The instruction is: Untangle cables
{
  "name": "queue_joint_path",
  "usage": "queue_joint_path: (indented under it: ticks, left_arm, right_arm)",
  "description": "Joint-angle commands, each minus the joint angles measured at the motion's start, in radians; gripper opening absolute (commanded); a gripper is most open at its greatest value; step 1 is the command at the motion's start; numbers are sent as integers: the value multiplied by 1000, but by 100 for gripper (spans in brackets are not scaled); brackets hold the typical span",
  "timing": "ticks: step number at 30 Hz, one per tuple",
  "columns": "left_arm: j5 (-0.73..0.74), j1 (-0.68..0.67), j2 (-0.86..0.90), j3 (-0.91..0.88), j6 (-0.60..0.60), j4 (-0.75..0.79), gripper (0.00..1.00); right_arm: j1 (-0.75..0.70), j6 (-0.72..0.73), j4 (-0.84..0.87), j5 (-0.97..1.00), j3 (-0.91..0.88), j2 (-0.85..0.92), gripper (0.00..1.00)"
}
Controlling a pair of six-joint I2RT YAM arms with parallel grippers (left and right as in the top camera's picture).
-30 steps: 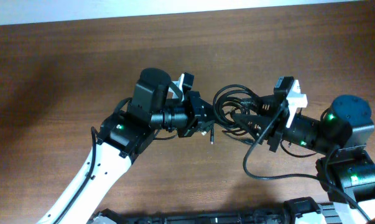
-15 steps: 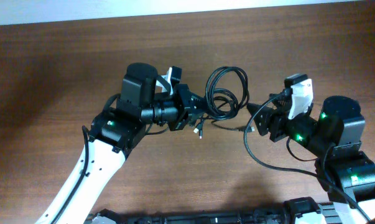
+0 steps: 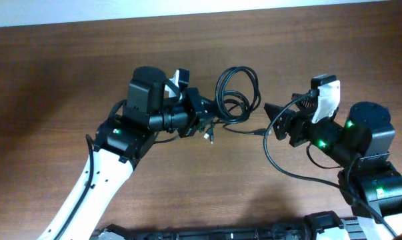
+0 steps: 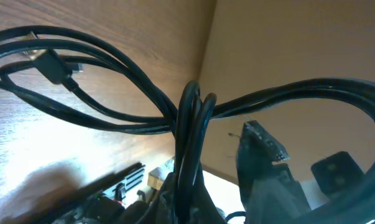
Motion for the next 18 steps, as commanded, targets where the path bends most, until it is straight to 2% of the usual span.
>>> queue_joint_path:
  ticks: [1, 5, 10, 18]
  left_arm:
    - [104, 6, 2, 11, 16, 28, 0]
    - [278, 6, 2, 11, 8, 101, 0]
    - [316, 6, 2, 11, 8, 123, 0]
    - [326, 7, 2, 11, 8, 126, 0]
  right_arm:
    - [-3, 6, 6, -55, 17, 1, 79]
    - [-3, 0, 62, -18, 17, 35, 79]
    - [-3, -96, 119, 25, 17, 132, 79]
    - [-3, -95, 100, 557, 17, 232, 79]
